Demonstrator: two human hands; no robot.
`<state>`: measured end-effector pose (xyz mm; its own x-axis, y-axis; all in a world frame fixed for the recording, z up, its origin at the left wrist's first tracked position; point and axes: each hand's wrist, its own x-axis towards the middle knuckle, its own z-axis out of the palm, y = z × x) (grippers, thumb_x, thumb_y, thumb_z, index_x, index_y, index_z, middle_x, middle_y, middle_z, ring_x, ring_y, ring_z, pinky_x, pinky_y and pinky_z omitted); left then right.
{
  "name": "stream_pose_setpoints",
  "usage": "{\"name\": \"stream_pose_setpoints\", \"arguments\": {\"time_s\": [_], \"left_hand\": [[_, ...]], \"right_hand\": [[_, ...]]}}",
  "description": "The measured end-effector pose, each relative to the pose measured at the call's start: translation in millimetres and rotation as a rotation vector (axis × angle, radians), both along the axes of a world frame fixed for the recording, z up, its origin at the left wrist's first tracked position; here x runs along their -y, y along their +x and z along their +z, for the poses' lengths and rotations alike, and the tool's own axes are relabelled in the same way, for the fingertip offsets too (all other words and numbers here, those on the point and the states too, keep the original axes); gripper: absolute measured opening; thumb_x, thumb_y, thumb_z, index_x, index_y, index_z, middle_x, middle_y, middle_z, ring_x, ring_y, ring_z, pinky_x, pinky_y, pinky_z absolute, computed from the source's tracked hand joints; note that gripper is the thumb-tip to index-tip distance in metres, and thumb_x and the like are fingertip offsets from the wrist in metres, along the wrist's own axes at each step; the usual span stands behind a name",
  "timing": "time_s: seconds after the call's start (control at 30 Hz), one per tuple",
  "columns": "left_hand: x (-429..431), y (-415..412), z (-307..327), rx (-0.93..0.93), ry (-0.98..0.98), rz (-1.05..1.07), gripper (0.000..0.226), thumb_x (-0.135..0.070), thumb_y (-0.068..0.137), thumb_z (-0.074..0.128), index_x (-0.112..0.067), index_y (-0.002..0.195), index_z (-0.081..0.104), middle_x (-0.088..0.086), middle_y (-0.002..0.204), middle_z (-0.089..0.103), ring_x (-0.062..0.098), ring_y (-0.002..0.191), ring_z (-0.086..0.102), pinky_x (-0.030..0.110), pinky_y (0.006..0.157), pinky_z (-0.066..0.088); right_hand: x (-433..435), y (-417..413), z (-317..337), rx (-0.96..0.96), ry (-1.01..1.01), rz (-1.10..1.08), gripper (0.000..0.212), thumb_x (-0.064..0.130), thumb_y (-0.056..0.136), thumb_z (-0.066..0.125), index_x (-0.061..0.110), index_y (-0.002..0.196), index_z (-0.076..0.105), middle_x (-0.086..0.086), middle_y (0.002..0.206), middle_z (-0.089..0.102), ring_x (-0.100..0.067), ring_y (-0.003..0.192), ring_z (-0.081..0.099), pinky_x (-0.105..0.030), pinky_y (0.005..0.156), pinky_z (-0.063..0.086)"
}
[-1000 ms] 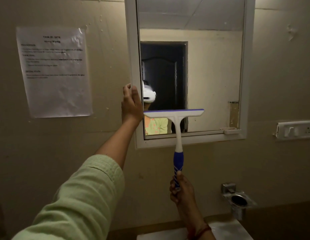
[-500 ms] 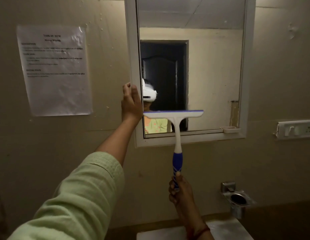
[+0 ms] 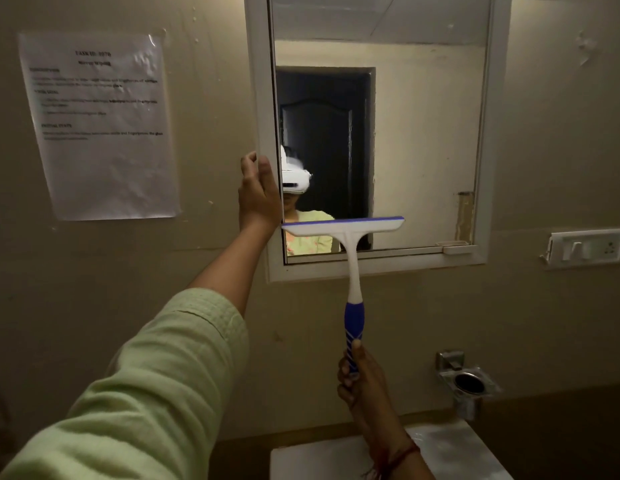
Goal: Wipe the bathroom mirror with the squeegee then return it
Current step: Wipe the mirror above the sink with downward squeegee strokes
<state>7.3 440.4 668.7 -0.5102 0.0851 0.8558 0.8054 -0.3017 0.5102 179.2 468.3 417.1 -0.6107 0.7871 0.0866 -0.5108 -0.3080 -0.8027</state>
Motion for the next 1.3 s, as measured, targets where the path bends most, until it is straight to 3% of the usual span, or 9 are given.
{"name": "stream_pose_setpoints", "arguments": {"time_s": [0.13,0.27,0.43,0.7,0.9,1.1,1.3], "left_hand": [[-1,-2,-1,-0.005,0.01,0.009,0.041,-0.037,0.096,0.025,-0.005,0.109,0.045,0.0,0.082,0.051,0.016,0.072,0.047,0.02,0.06,0.027],[-1,-1,-1,-0.003,0.011,0.009,0.043,-0.038,0.095,0.024,-0.004,0.11,0.045,-0.007,0.076,0.048,0.01,0.067,0.045,0.018,0.06,0.027],[-1,-2,-1,0.011,-0.009,0.005,0.041,-0.036,0.097,0.025,-0.005,0.114,0.045,-0.001,0.085,0.051,0.015,0.075,0.048,0.022,0.063,0.029],[-1,-1,-1,0.008,-0.011,0.001,0.04,-0.036,0.098,0.025,-0.004,0.112,0.044,0.0,0.083,0.051,0.013,0.07,0.046,0.019,0.06,0.029],[-1,-1,-1,0.008,-0.011,-0.006,0.041,-0.038,0.097,0.024,-0.005,0.112,0.044,-0.014,0.071,0.046,-0.003,0.062,0.047,0.013,0.055,0.028],[-1,-1,-2,0.015,-0.018,0.007,0.04,-0.038,0.097,0.024,-0.006,0.112,0.044,-0.002,0.081,0.05,0.012,0.07,0.046,0.022,0.06,0.028],[0,-1,-1,0.008,-0.018,-0.002,0.043,-0.039,0.097,0.024,-0.005,0.112,0.045,-0.004,0.076,0.048,0.009,0.066,0.045,0.023,0.06,0.03]], "right_hand": [[6,3,-32,0.035,-0.088,0.099,0.039,0.043,0.068,0.063,0.009,0.083,0.05,0.001,0.049,0.051,-0.006,0.036,0.04,-0.017,0.03,0.029],[5,3,-15,-0.007,-0.053,0.072,0.038,0.043,0.071,0.062,0.01,0.085,0.051,0.002,0.051,0.048,-0.005,0.037,0.037,-0.017,0.031,0.028],[2,3,23,-0.046,0.062,0.009,0.033,0.043,0.073,0.059,0.012,0.077,0.051,0.003,0.051,0.047,-0.005,0.036,0.036,-0.016,0.031,0.028],[12,6,-24,0.073,-0.02,-0.006,0.042,0.048,0.069,0.062,0.01,0.083,0.051,0.004,0.051,0.049,-0.006,0.038,0.036,-0.017,0.033,0.027],[8,5,-2,0.025,0.026,-0.003,0.042,0.049,0.069,0.063,0.011,0.084,0.053,0.003,0.052,0.048,-0.006,0.039,0.036,-0.016,0.033,0.026],[17,10,-22,0.103,-0.001,-0.007,0.055,0.057,0.056,0.067,0.01,0.081,0.052,0.003,0.051,0.048,-0.006,0.039,0.035,-0.017,0.033,0.025],[6,14,-4,0.072,0.028,-0.003,0.048,0.052,0.063,0.064,0.01,0.083,0.052,0.004,0.05,0.047,-0.005,0.036,0.034,-0.016,0.032,0.026]]}}
